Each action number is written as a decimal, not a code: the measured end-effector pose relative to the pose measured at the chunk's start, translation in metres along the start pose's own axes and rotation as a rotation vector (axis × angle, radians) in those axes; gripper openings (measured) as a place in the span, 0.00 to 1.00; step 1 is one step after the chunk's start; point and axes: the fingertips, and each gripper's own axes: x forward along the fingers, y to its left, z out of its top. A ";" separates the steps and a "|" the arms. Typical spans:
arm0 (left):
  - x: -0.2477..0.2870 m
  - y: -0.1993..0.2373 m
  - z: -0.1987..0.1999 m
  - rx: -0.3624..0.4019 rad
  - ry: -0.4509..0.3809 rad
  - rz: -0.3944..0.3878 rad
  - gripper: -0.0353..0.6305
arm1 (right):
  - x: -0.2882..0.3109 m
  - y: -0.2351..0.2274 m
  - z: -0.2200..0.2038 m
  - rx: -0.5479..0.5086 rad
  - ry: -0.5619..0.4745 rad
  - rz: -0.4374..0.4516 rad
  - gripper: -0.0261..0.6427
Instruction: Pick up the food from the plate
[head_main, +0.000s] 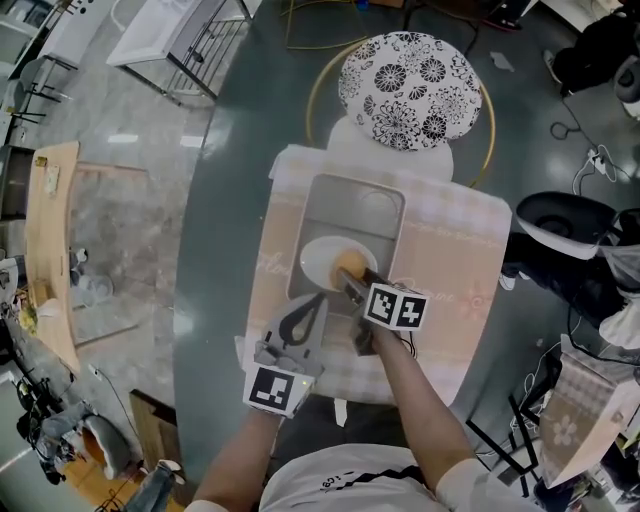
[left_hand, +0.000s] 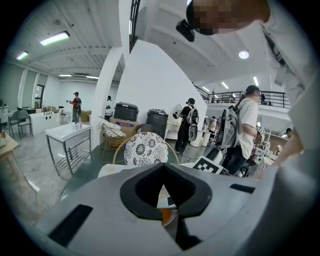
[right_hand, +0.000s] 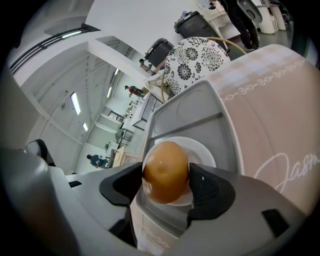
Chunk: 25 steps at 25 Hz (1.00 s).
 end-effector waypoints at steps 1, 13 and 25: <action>-0.001 0.001 0.000 0.001 0.001 0.002 0.06 | 0.001 0.001 0.000 0.006 0.007 0.006 0.44; -0.009 -0.002 0.006 0.006 -0.001 0.011 0.06 | -0.018 0.023 0.017 0.030 -0.022 0.163 0.44; -0.052 -0.026 0.038 0.048 -0.064 -0.017 0.06 | -0.088 0.088 0.035 -0.027 -0.158 0.291 0.44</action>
